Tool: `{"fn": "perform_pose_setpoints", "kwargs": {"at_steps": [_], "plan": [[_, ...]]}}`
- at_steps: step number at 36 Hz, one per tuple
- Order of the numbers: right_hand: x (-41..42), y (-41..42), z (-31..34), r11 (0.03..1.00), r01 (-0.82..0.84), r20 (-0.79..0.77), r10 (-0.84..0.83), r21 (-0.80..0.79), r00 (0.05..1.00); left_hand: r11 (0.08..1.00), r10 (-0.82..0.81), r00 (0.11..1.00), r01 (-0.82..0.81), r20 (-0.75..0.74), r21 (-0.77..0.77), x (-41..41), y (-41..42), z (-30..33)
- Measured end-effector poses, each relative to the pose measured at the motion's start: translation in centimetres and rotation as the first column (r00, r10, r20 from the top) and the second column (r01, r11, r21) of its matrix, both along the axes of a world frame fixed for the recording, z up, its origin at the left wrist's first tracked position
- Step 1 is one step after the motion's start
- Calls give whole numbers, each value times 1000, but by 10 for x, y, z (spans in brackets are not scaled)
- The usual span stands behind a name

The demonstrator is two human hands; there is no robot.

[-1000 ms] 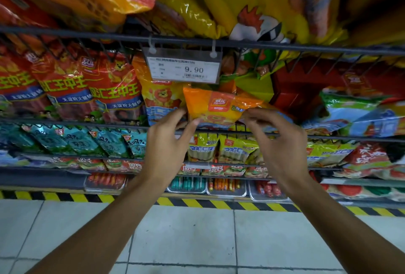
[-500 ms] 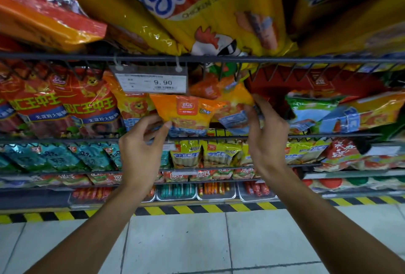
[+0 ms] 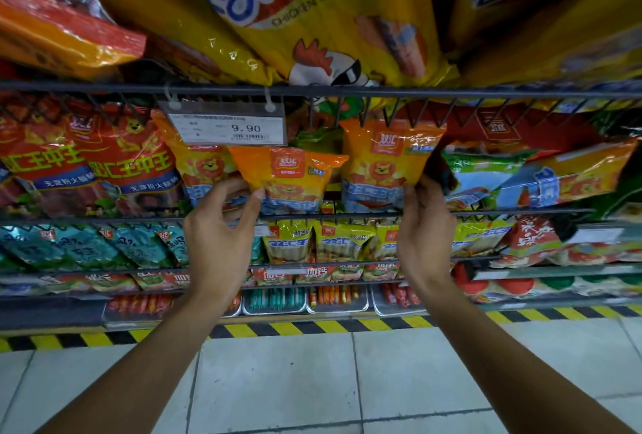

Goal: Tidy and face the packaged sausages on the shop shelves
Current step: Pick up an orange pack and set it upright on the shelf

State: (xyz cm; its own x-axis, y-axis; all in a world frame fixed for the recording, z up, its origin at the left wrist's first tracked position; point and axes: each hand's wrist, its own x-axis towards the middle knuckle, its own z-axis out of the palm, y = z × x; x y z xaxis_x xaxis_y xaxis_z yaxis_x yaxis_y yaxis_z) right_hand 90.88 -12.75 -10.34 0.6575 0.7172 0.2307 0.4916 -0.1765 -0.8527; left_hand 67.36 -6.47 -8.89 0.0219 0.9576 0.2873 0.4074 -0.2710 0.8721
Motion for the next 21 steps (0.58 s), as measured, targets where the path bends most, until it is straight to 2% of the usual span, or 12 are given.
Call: {"fn": "perform_pose_setpoints", "kwargs": {"at_steps": [6, 9, 12, 16, 18, 21], "plan": [[-29, -30, -4, 998, 36, -188, -27, 46, 982, 1000, -17, 1000, 17, -6, 25, 5, -1, 1], [-48, -47, -1, 974, 63, -193, -20, 218, 981, 999, -30, 999, 30, 12, 11, 6, -1, 3], [-60, -47, -2, 955, -65, -147, 112, 291, 983, 999, -33, 999, 33, 37, -4, 5, 1, 3], [-61, -16, -4, 936, -352, -123, 350, 7, 929, 998, -62, 996, 64, 68, -23, 4, 3, 3], [-59, 2, -3, 912, -399, -81, 393, -95, 916, 997, -77, 994, 78, 77, -12, 3, 3, 4], [-60, 21, 0, 885, -438, -12, 442, -161, 897, 995, -103, 990, 103, 95, 8, 3, 1, 5]]}}
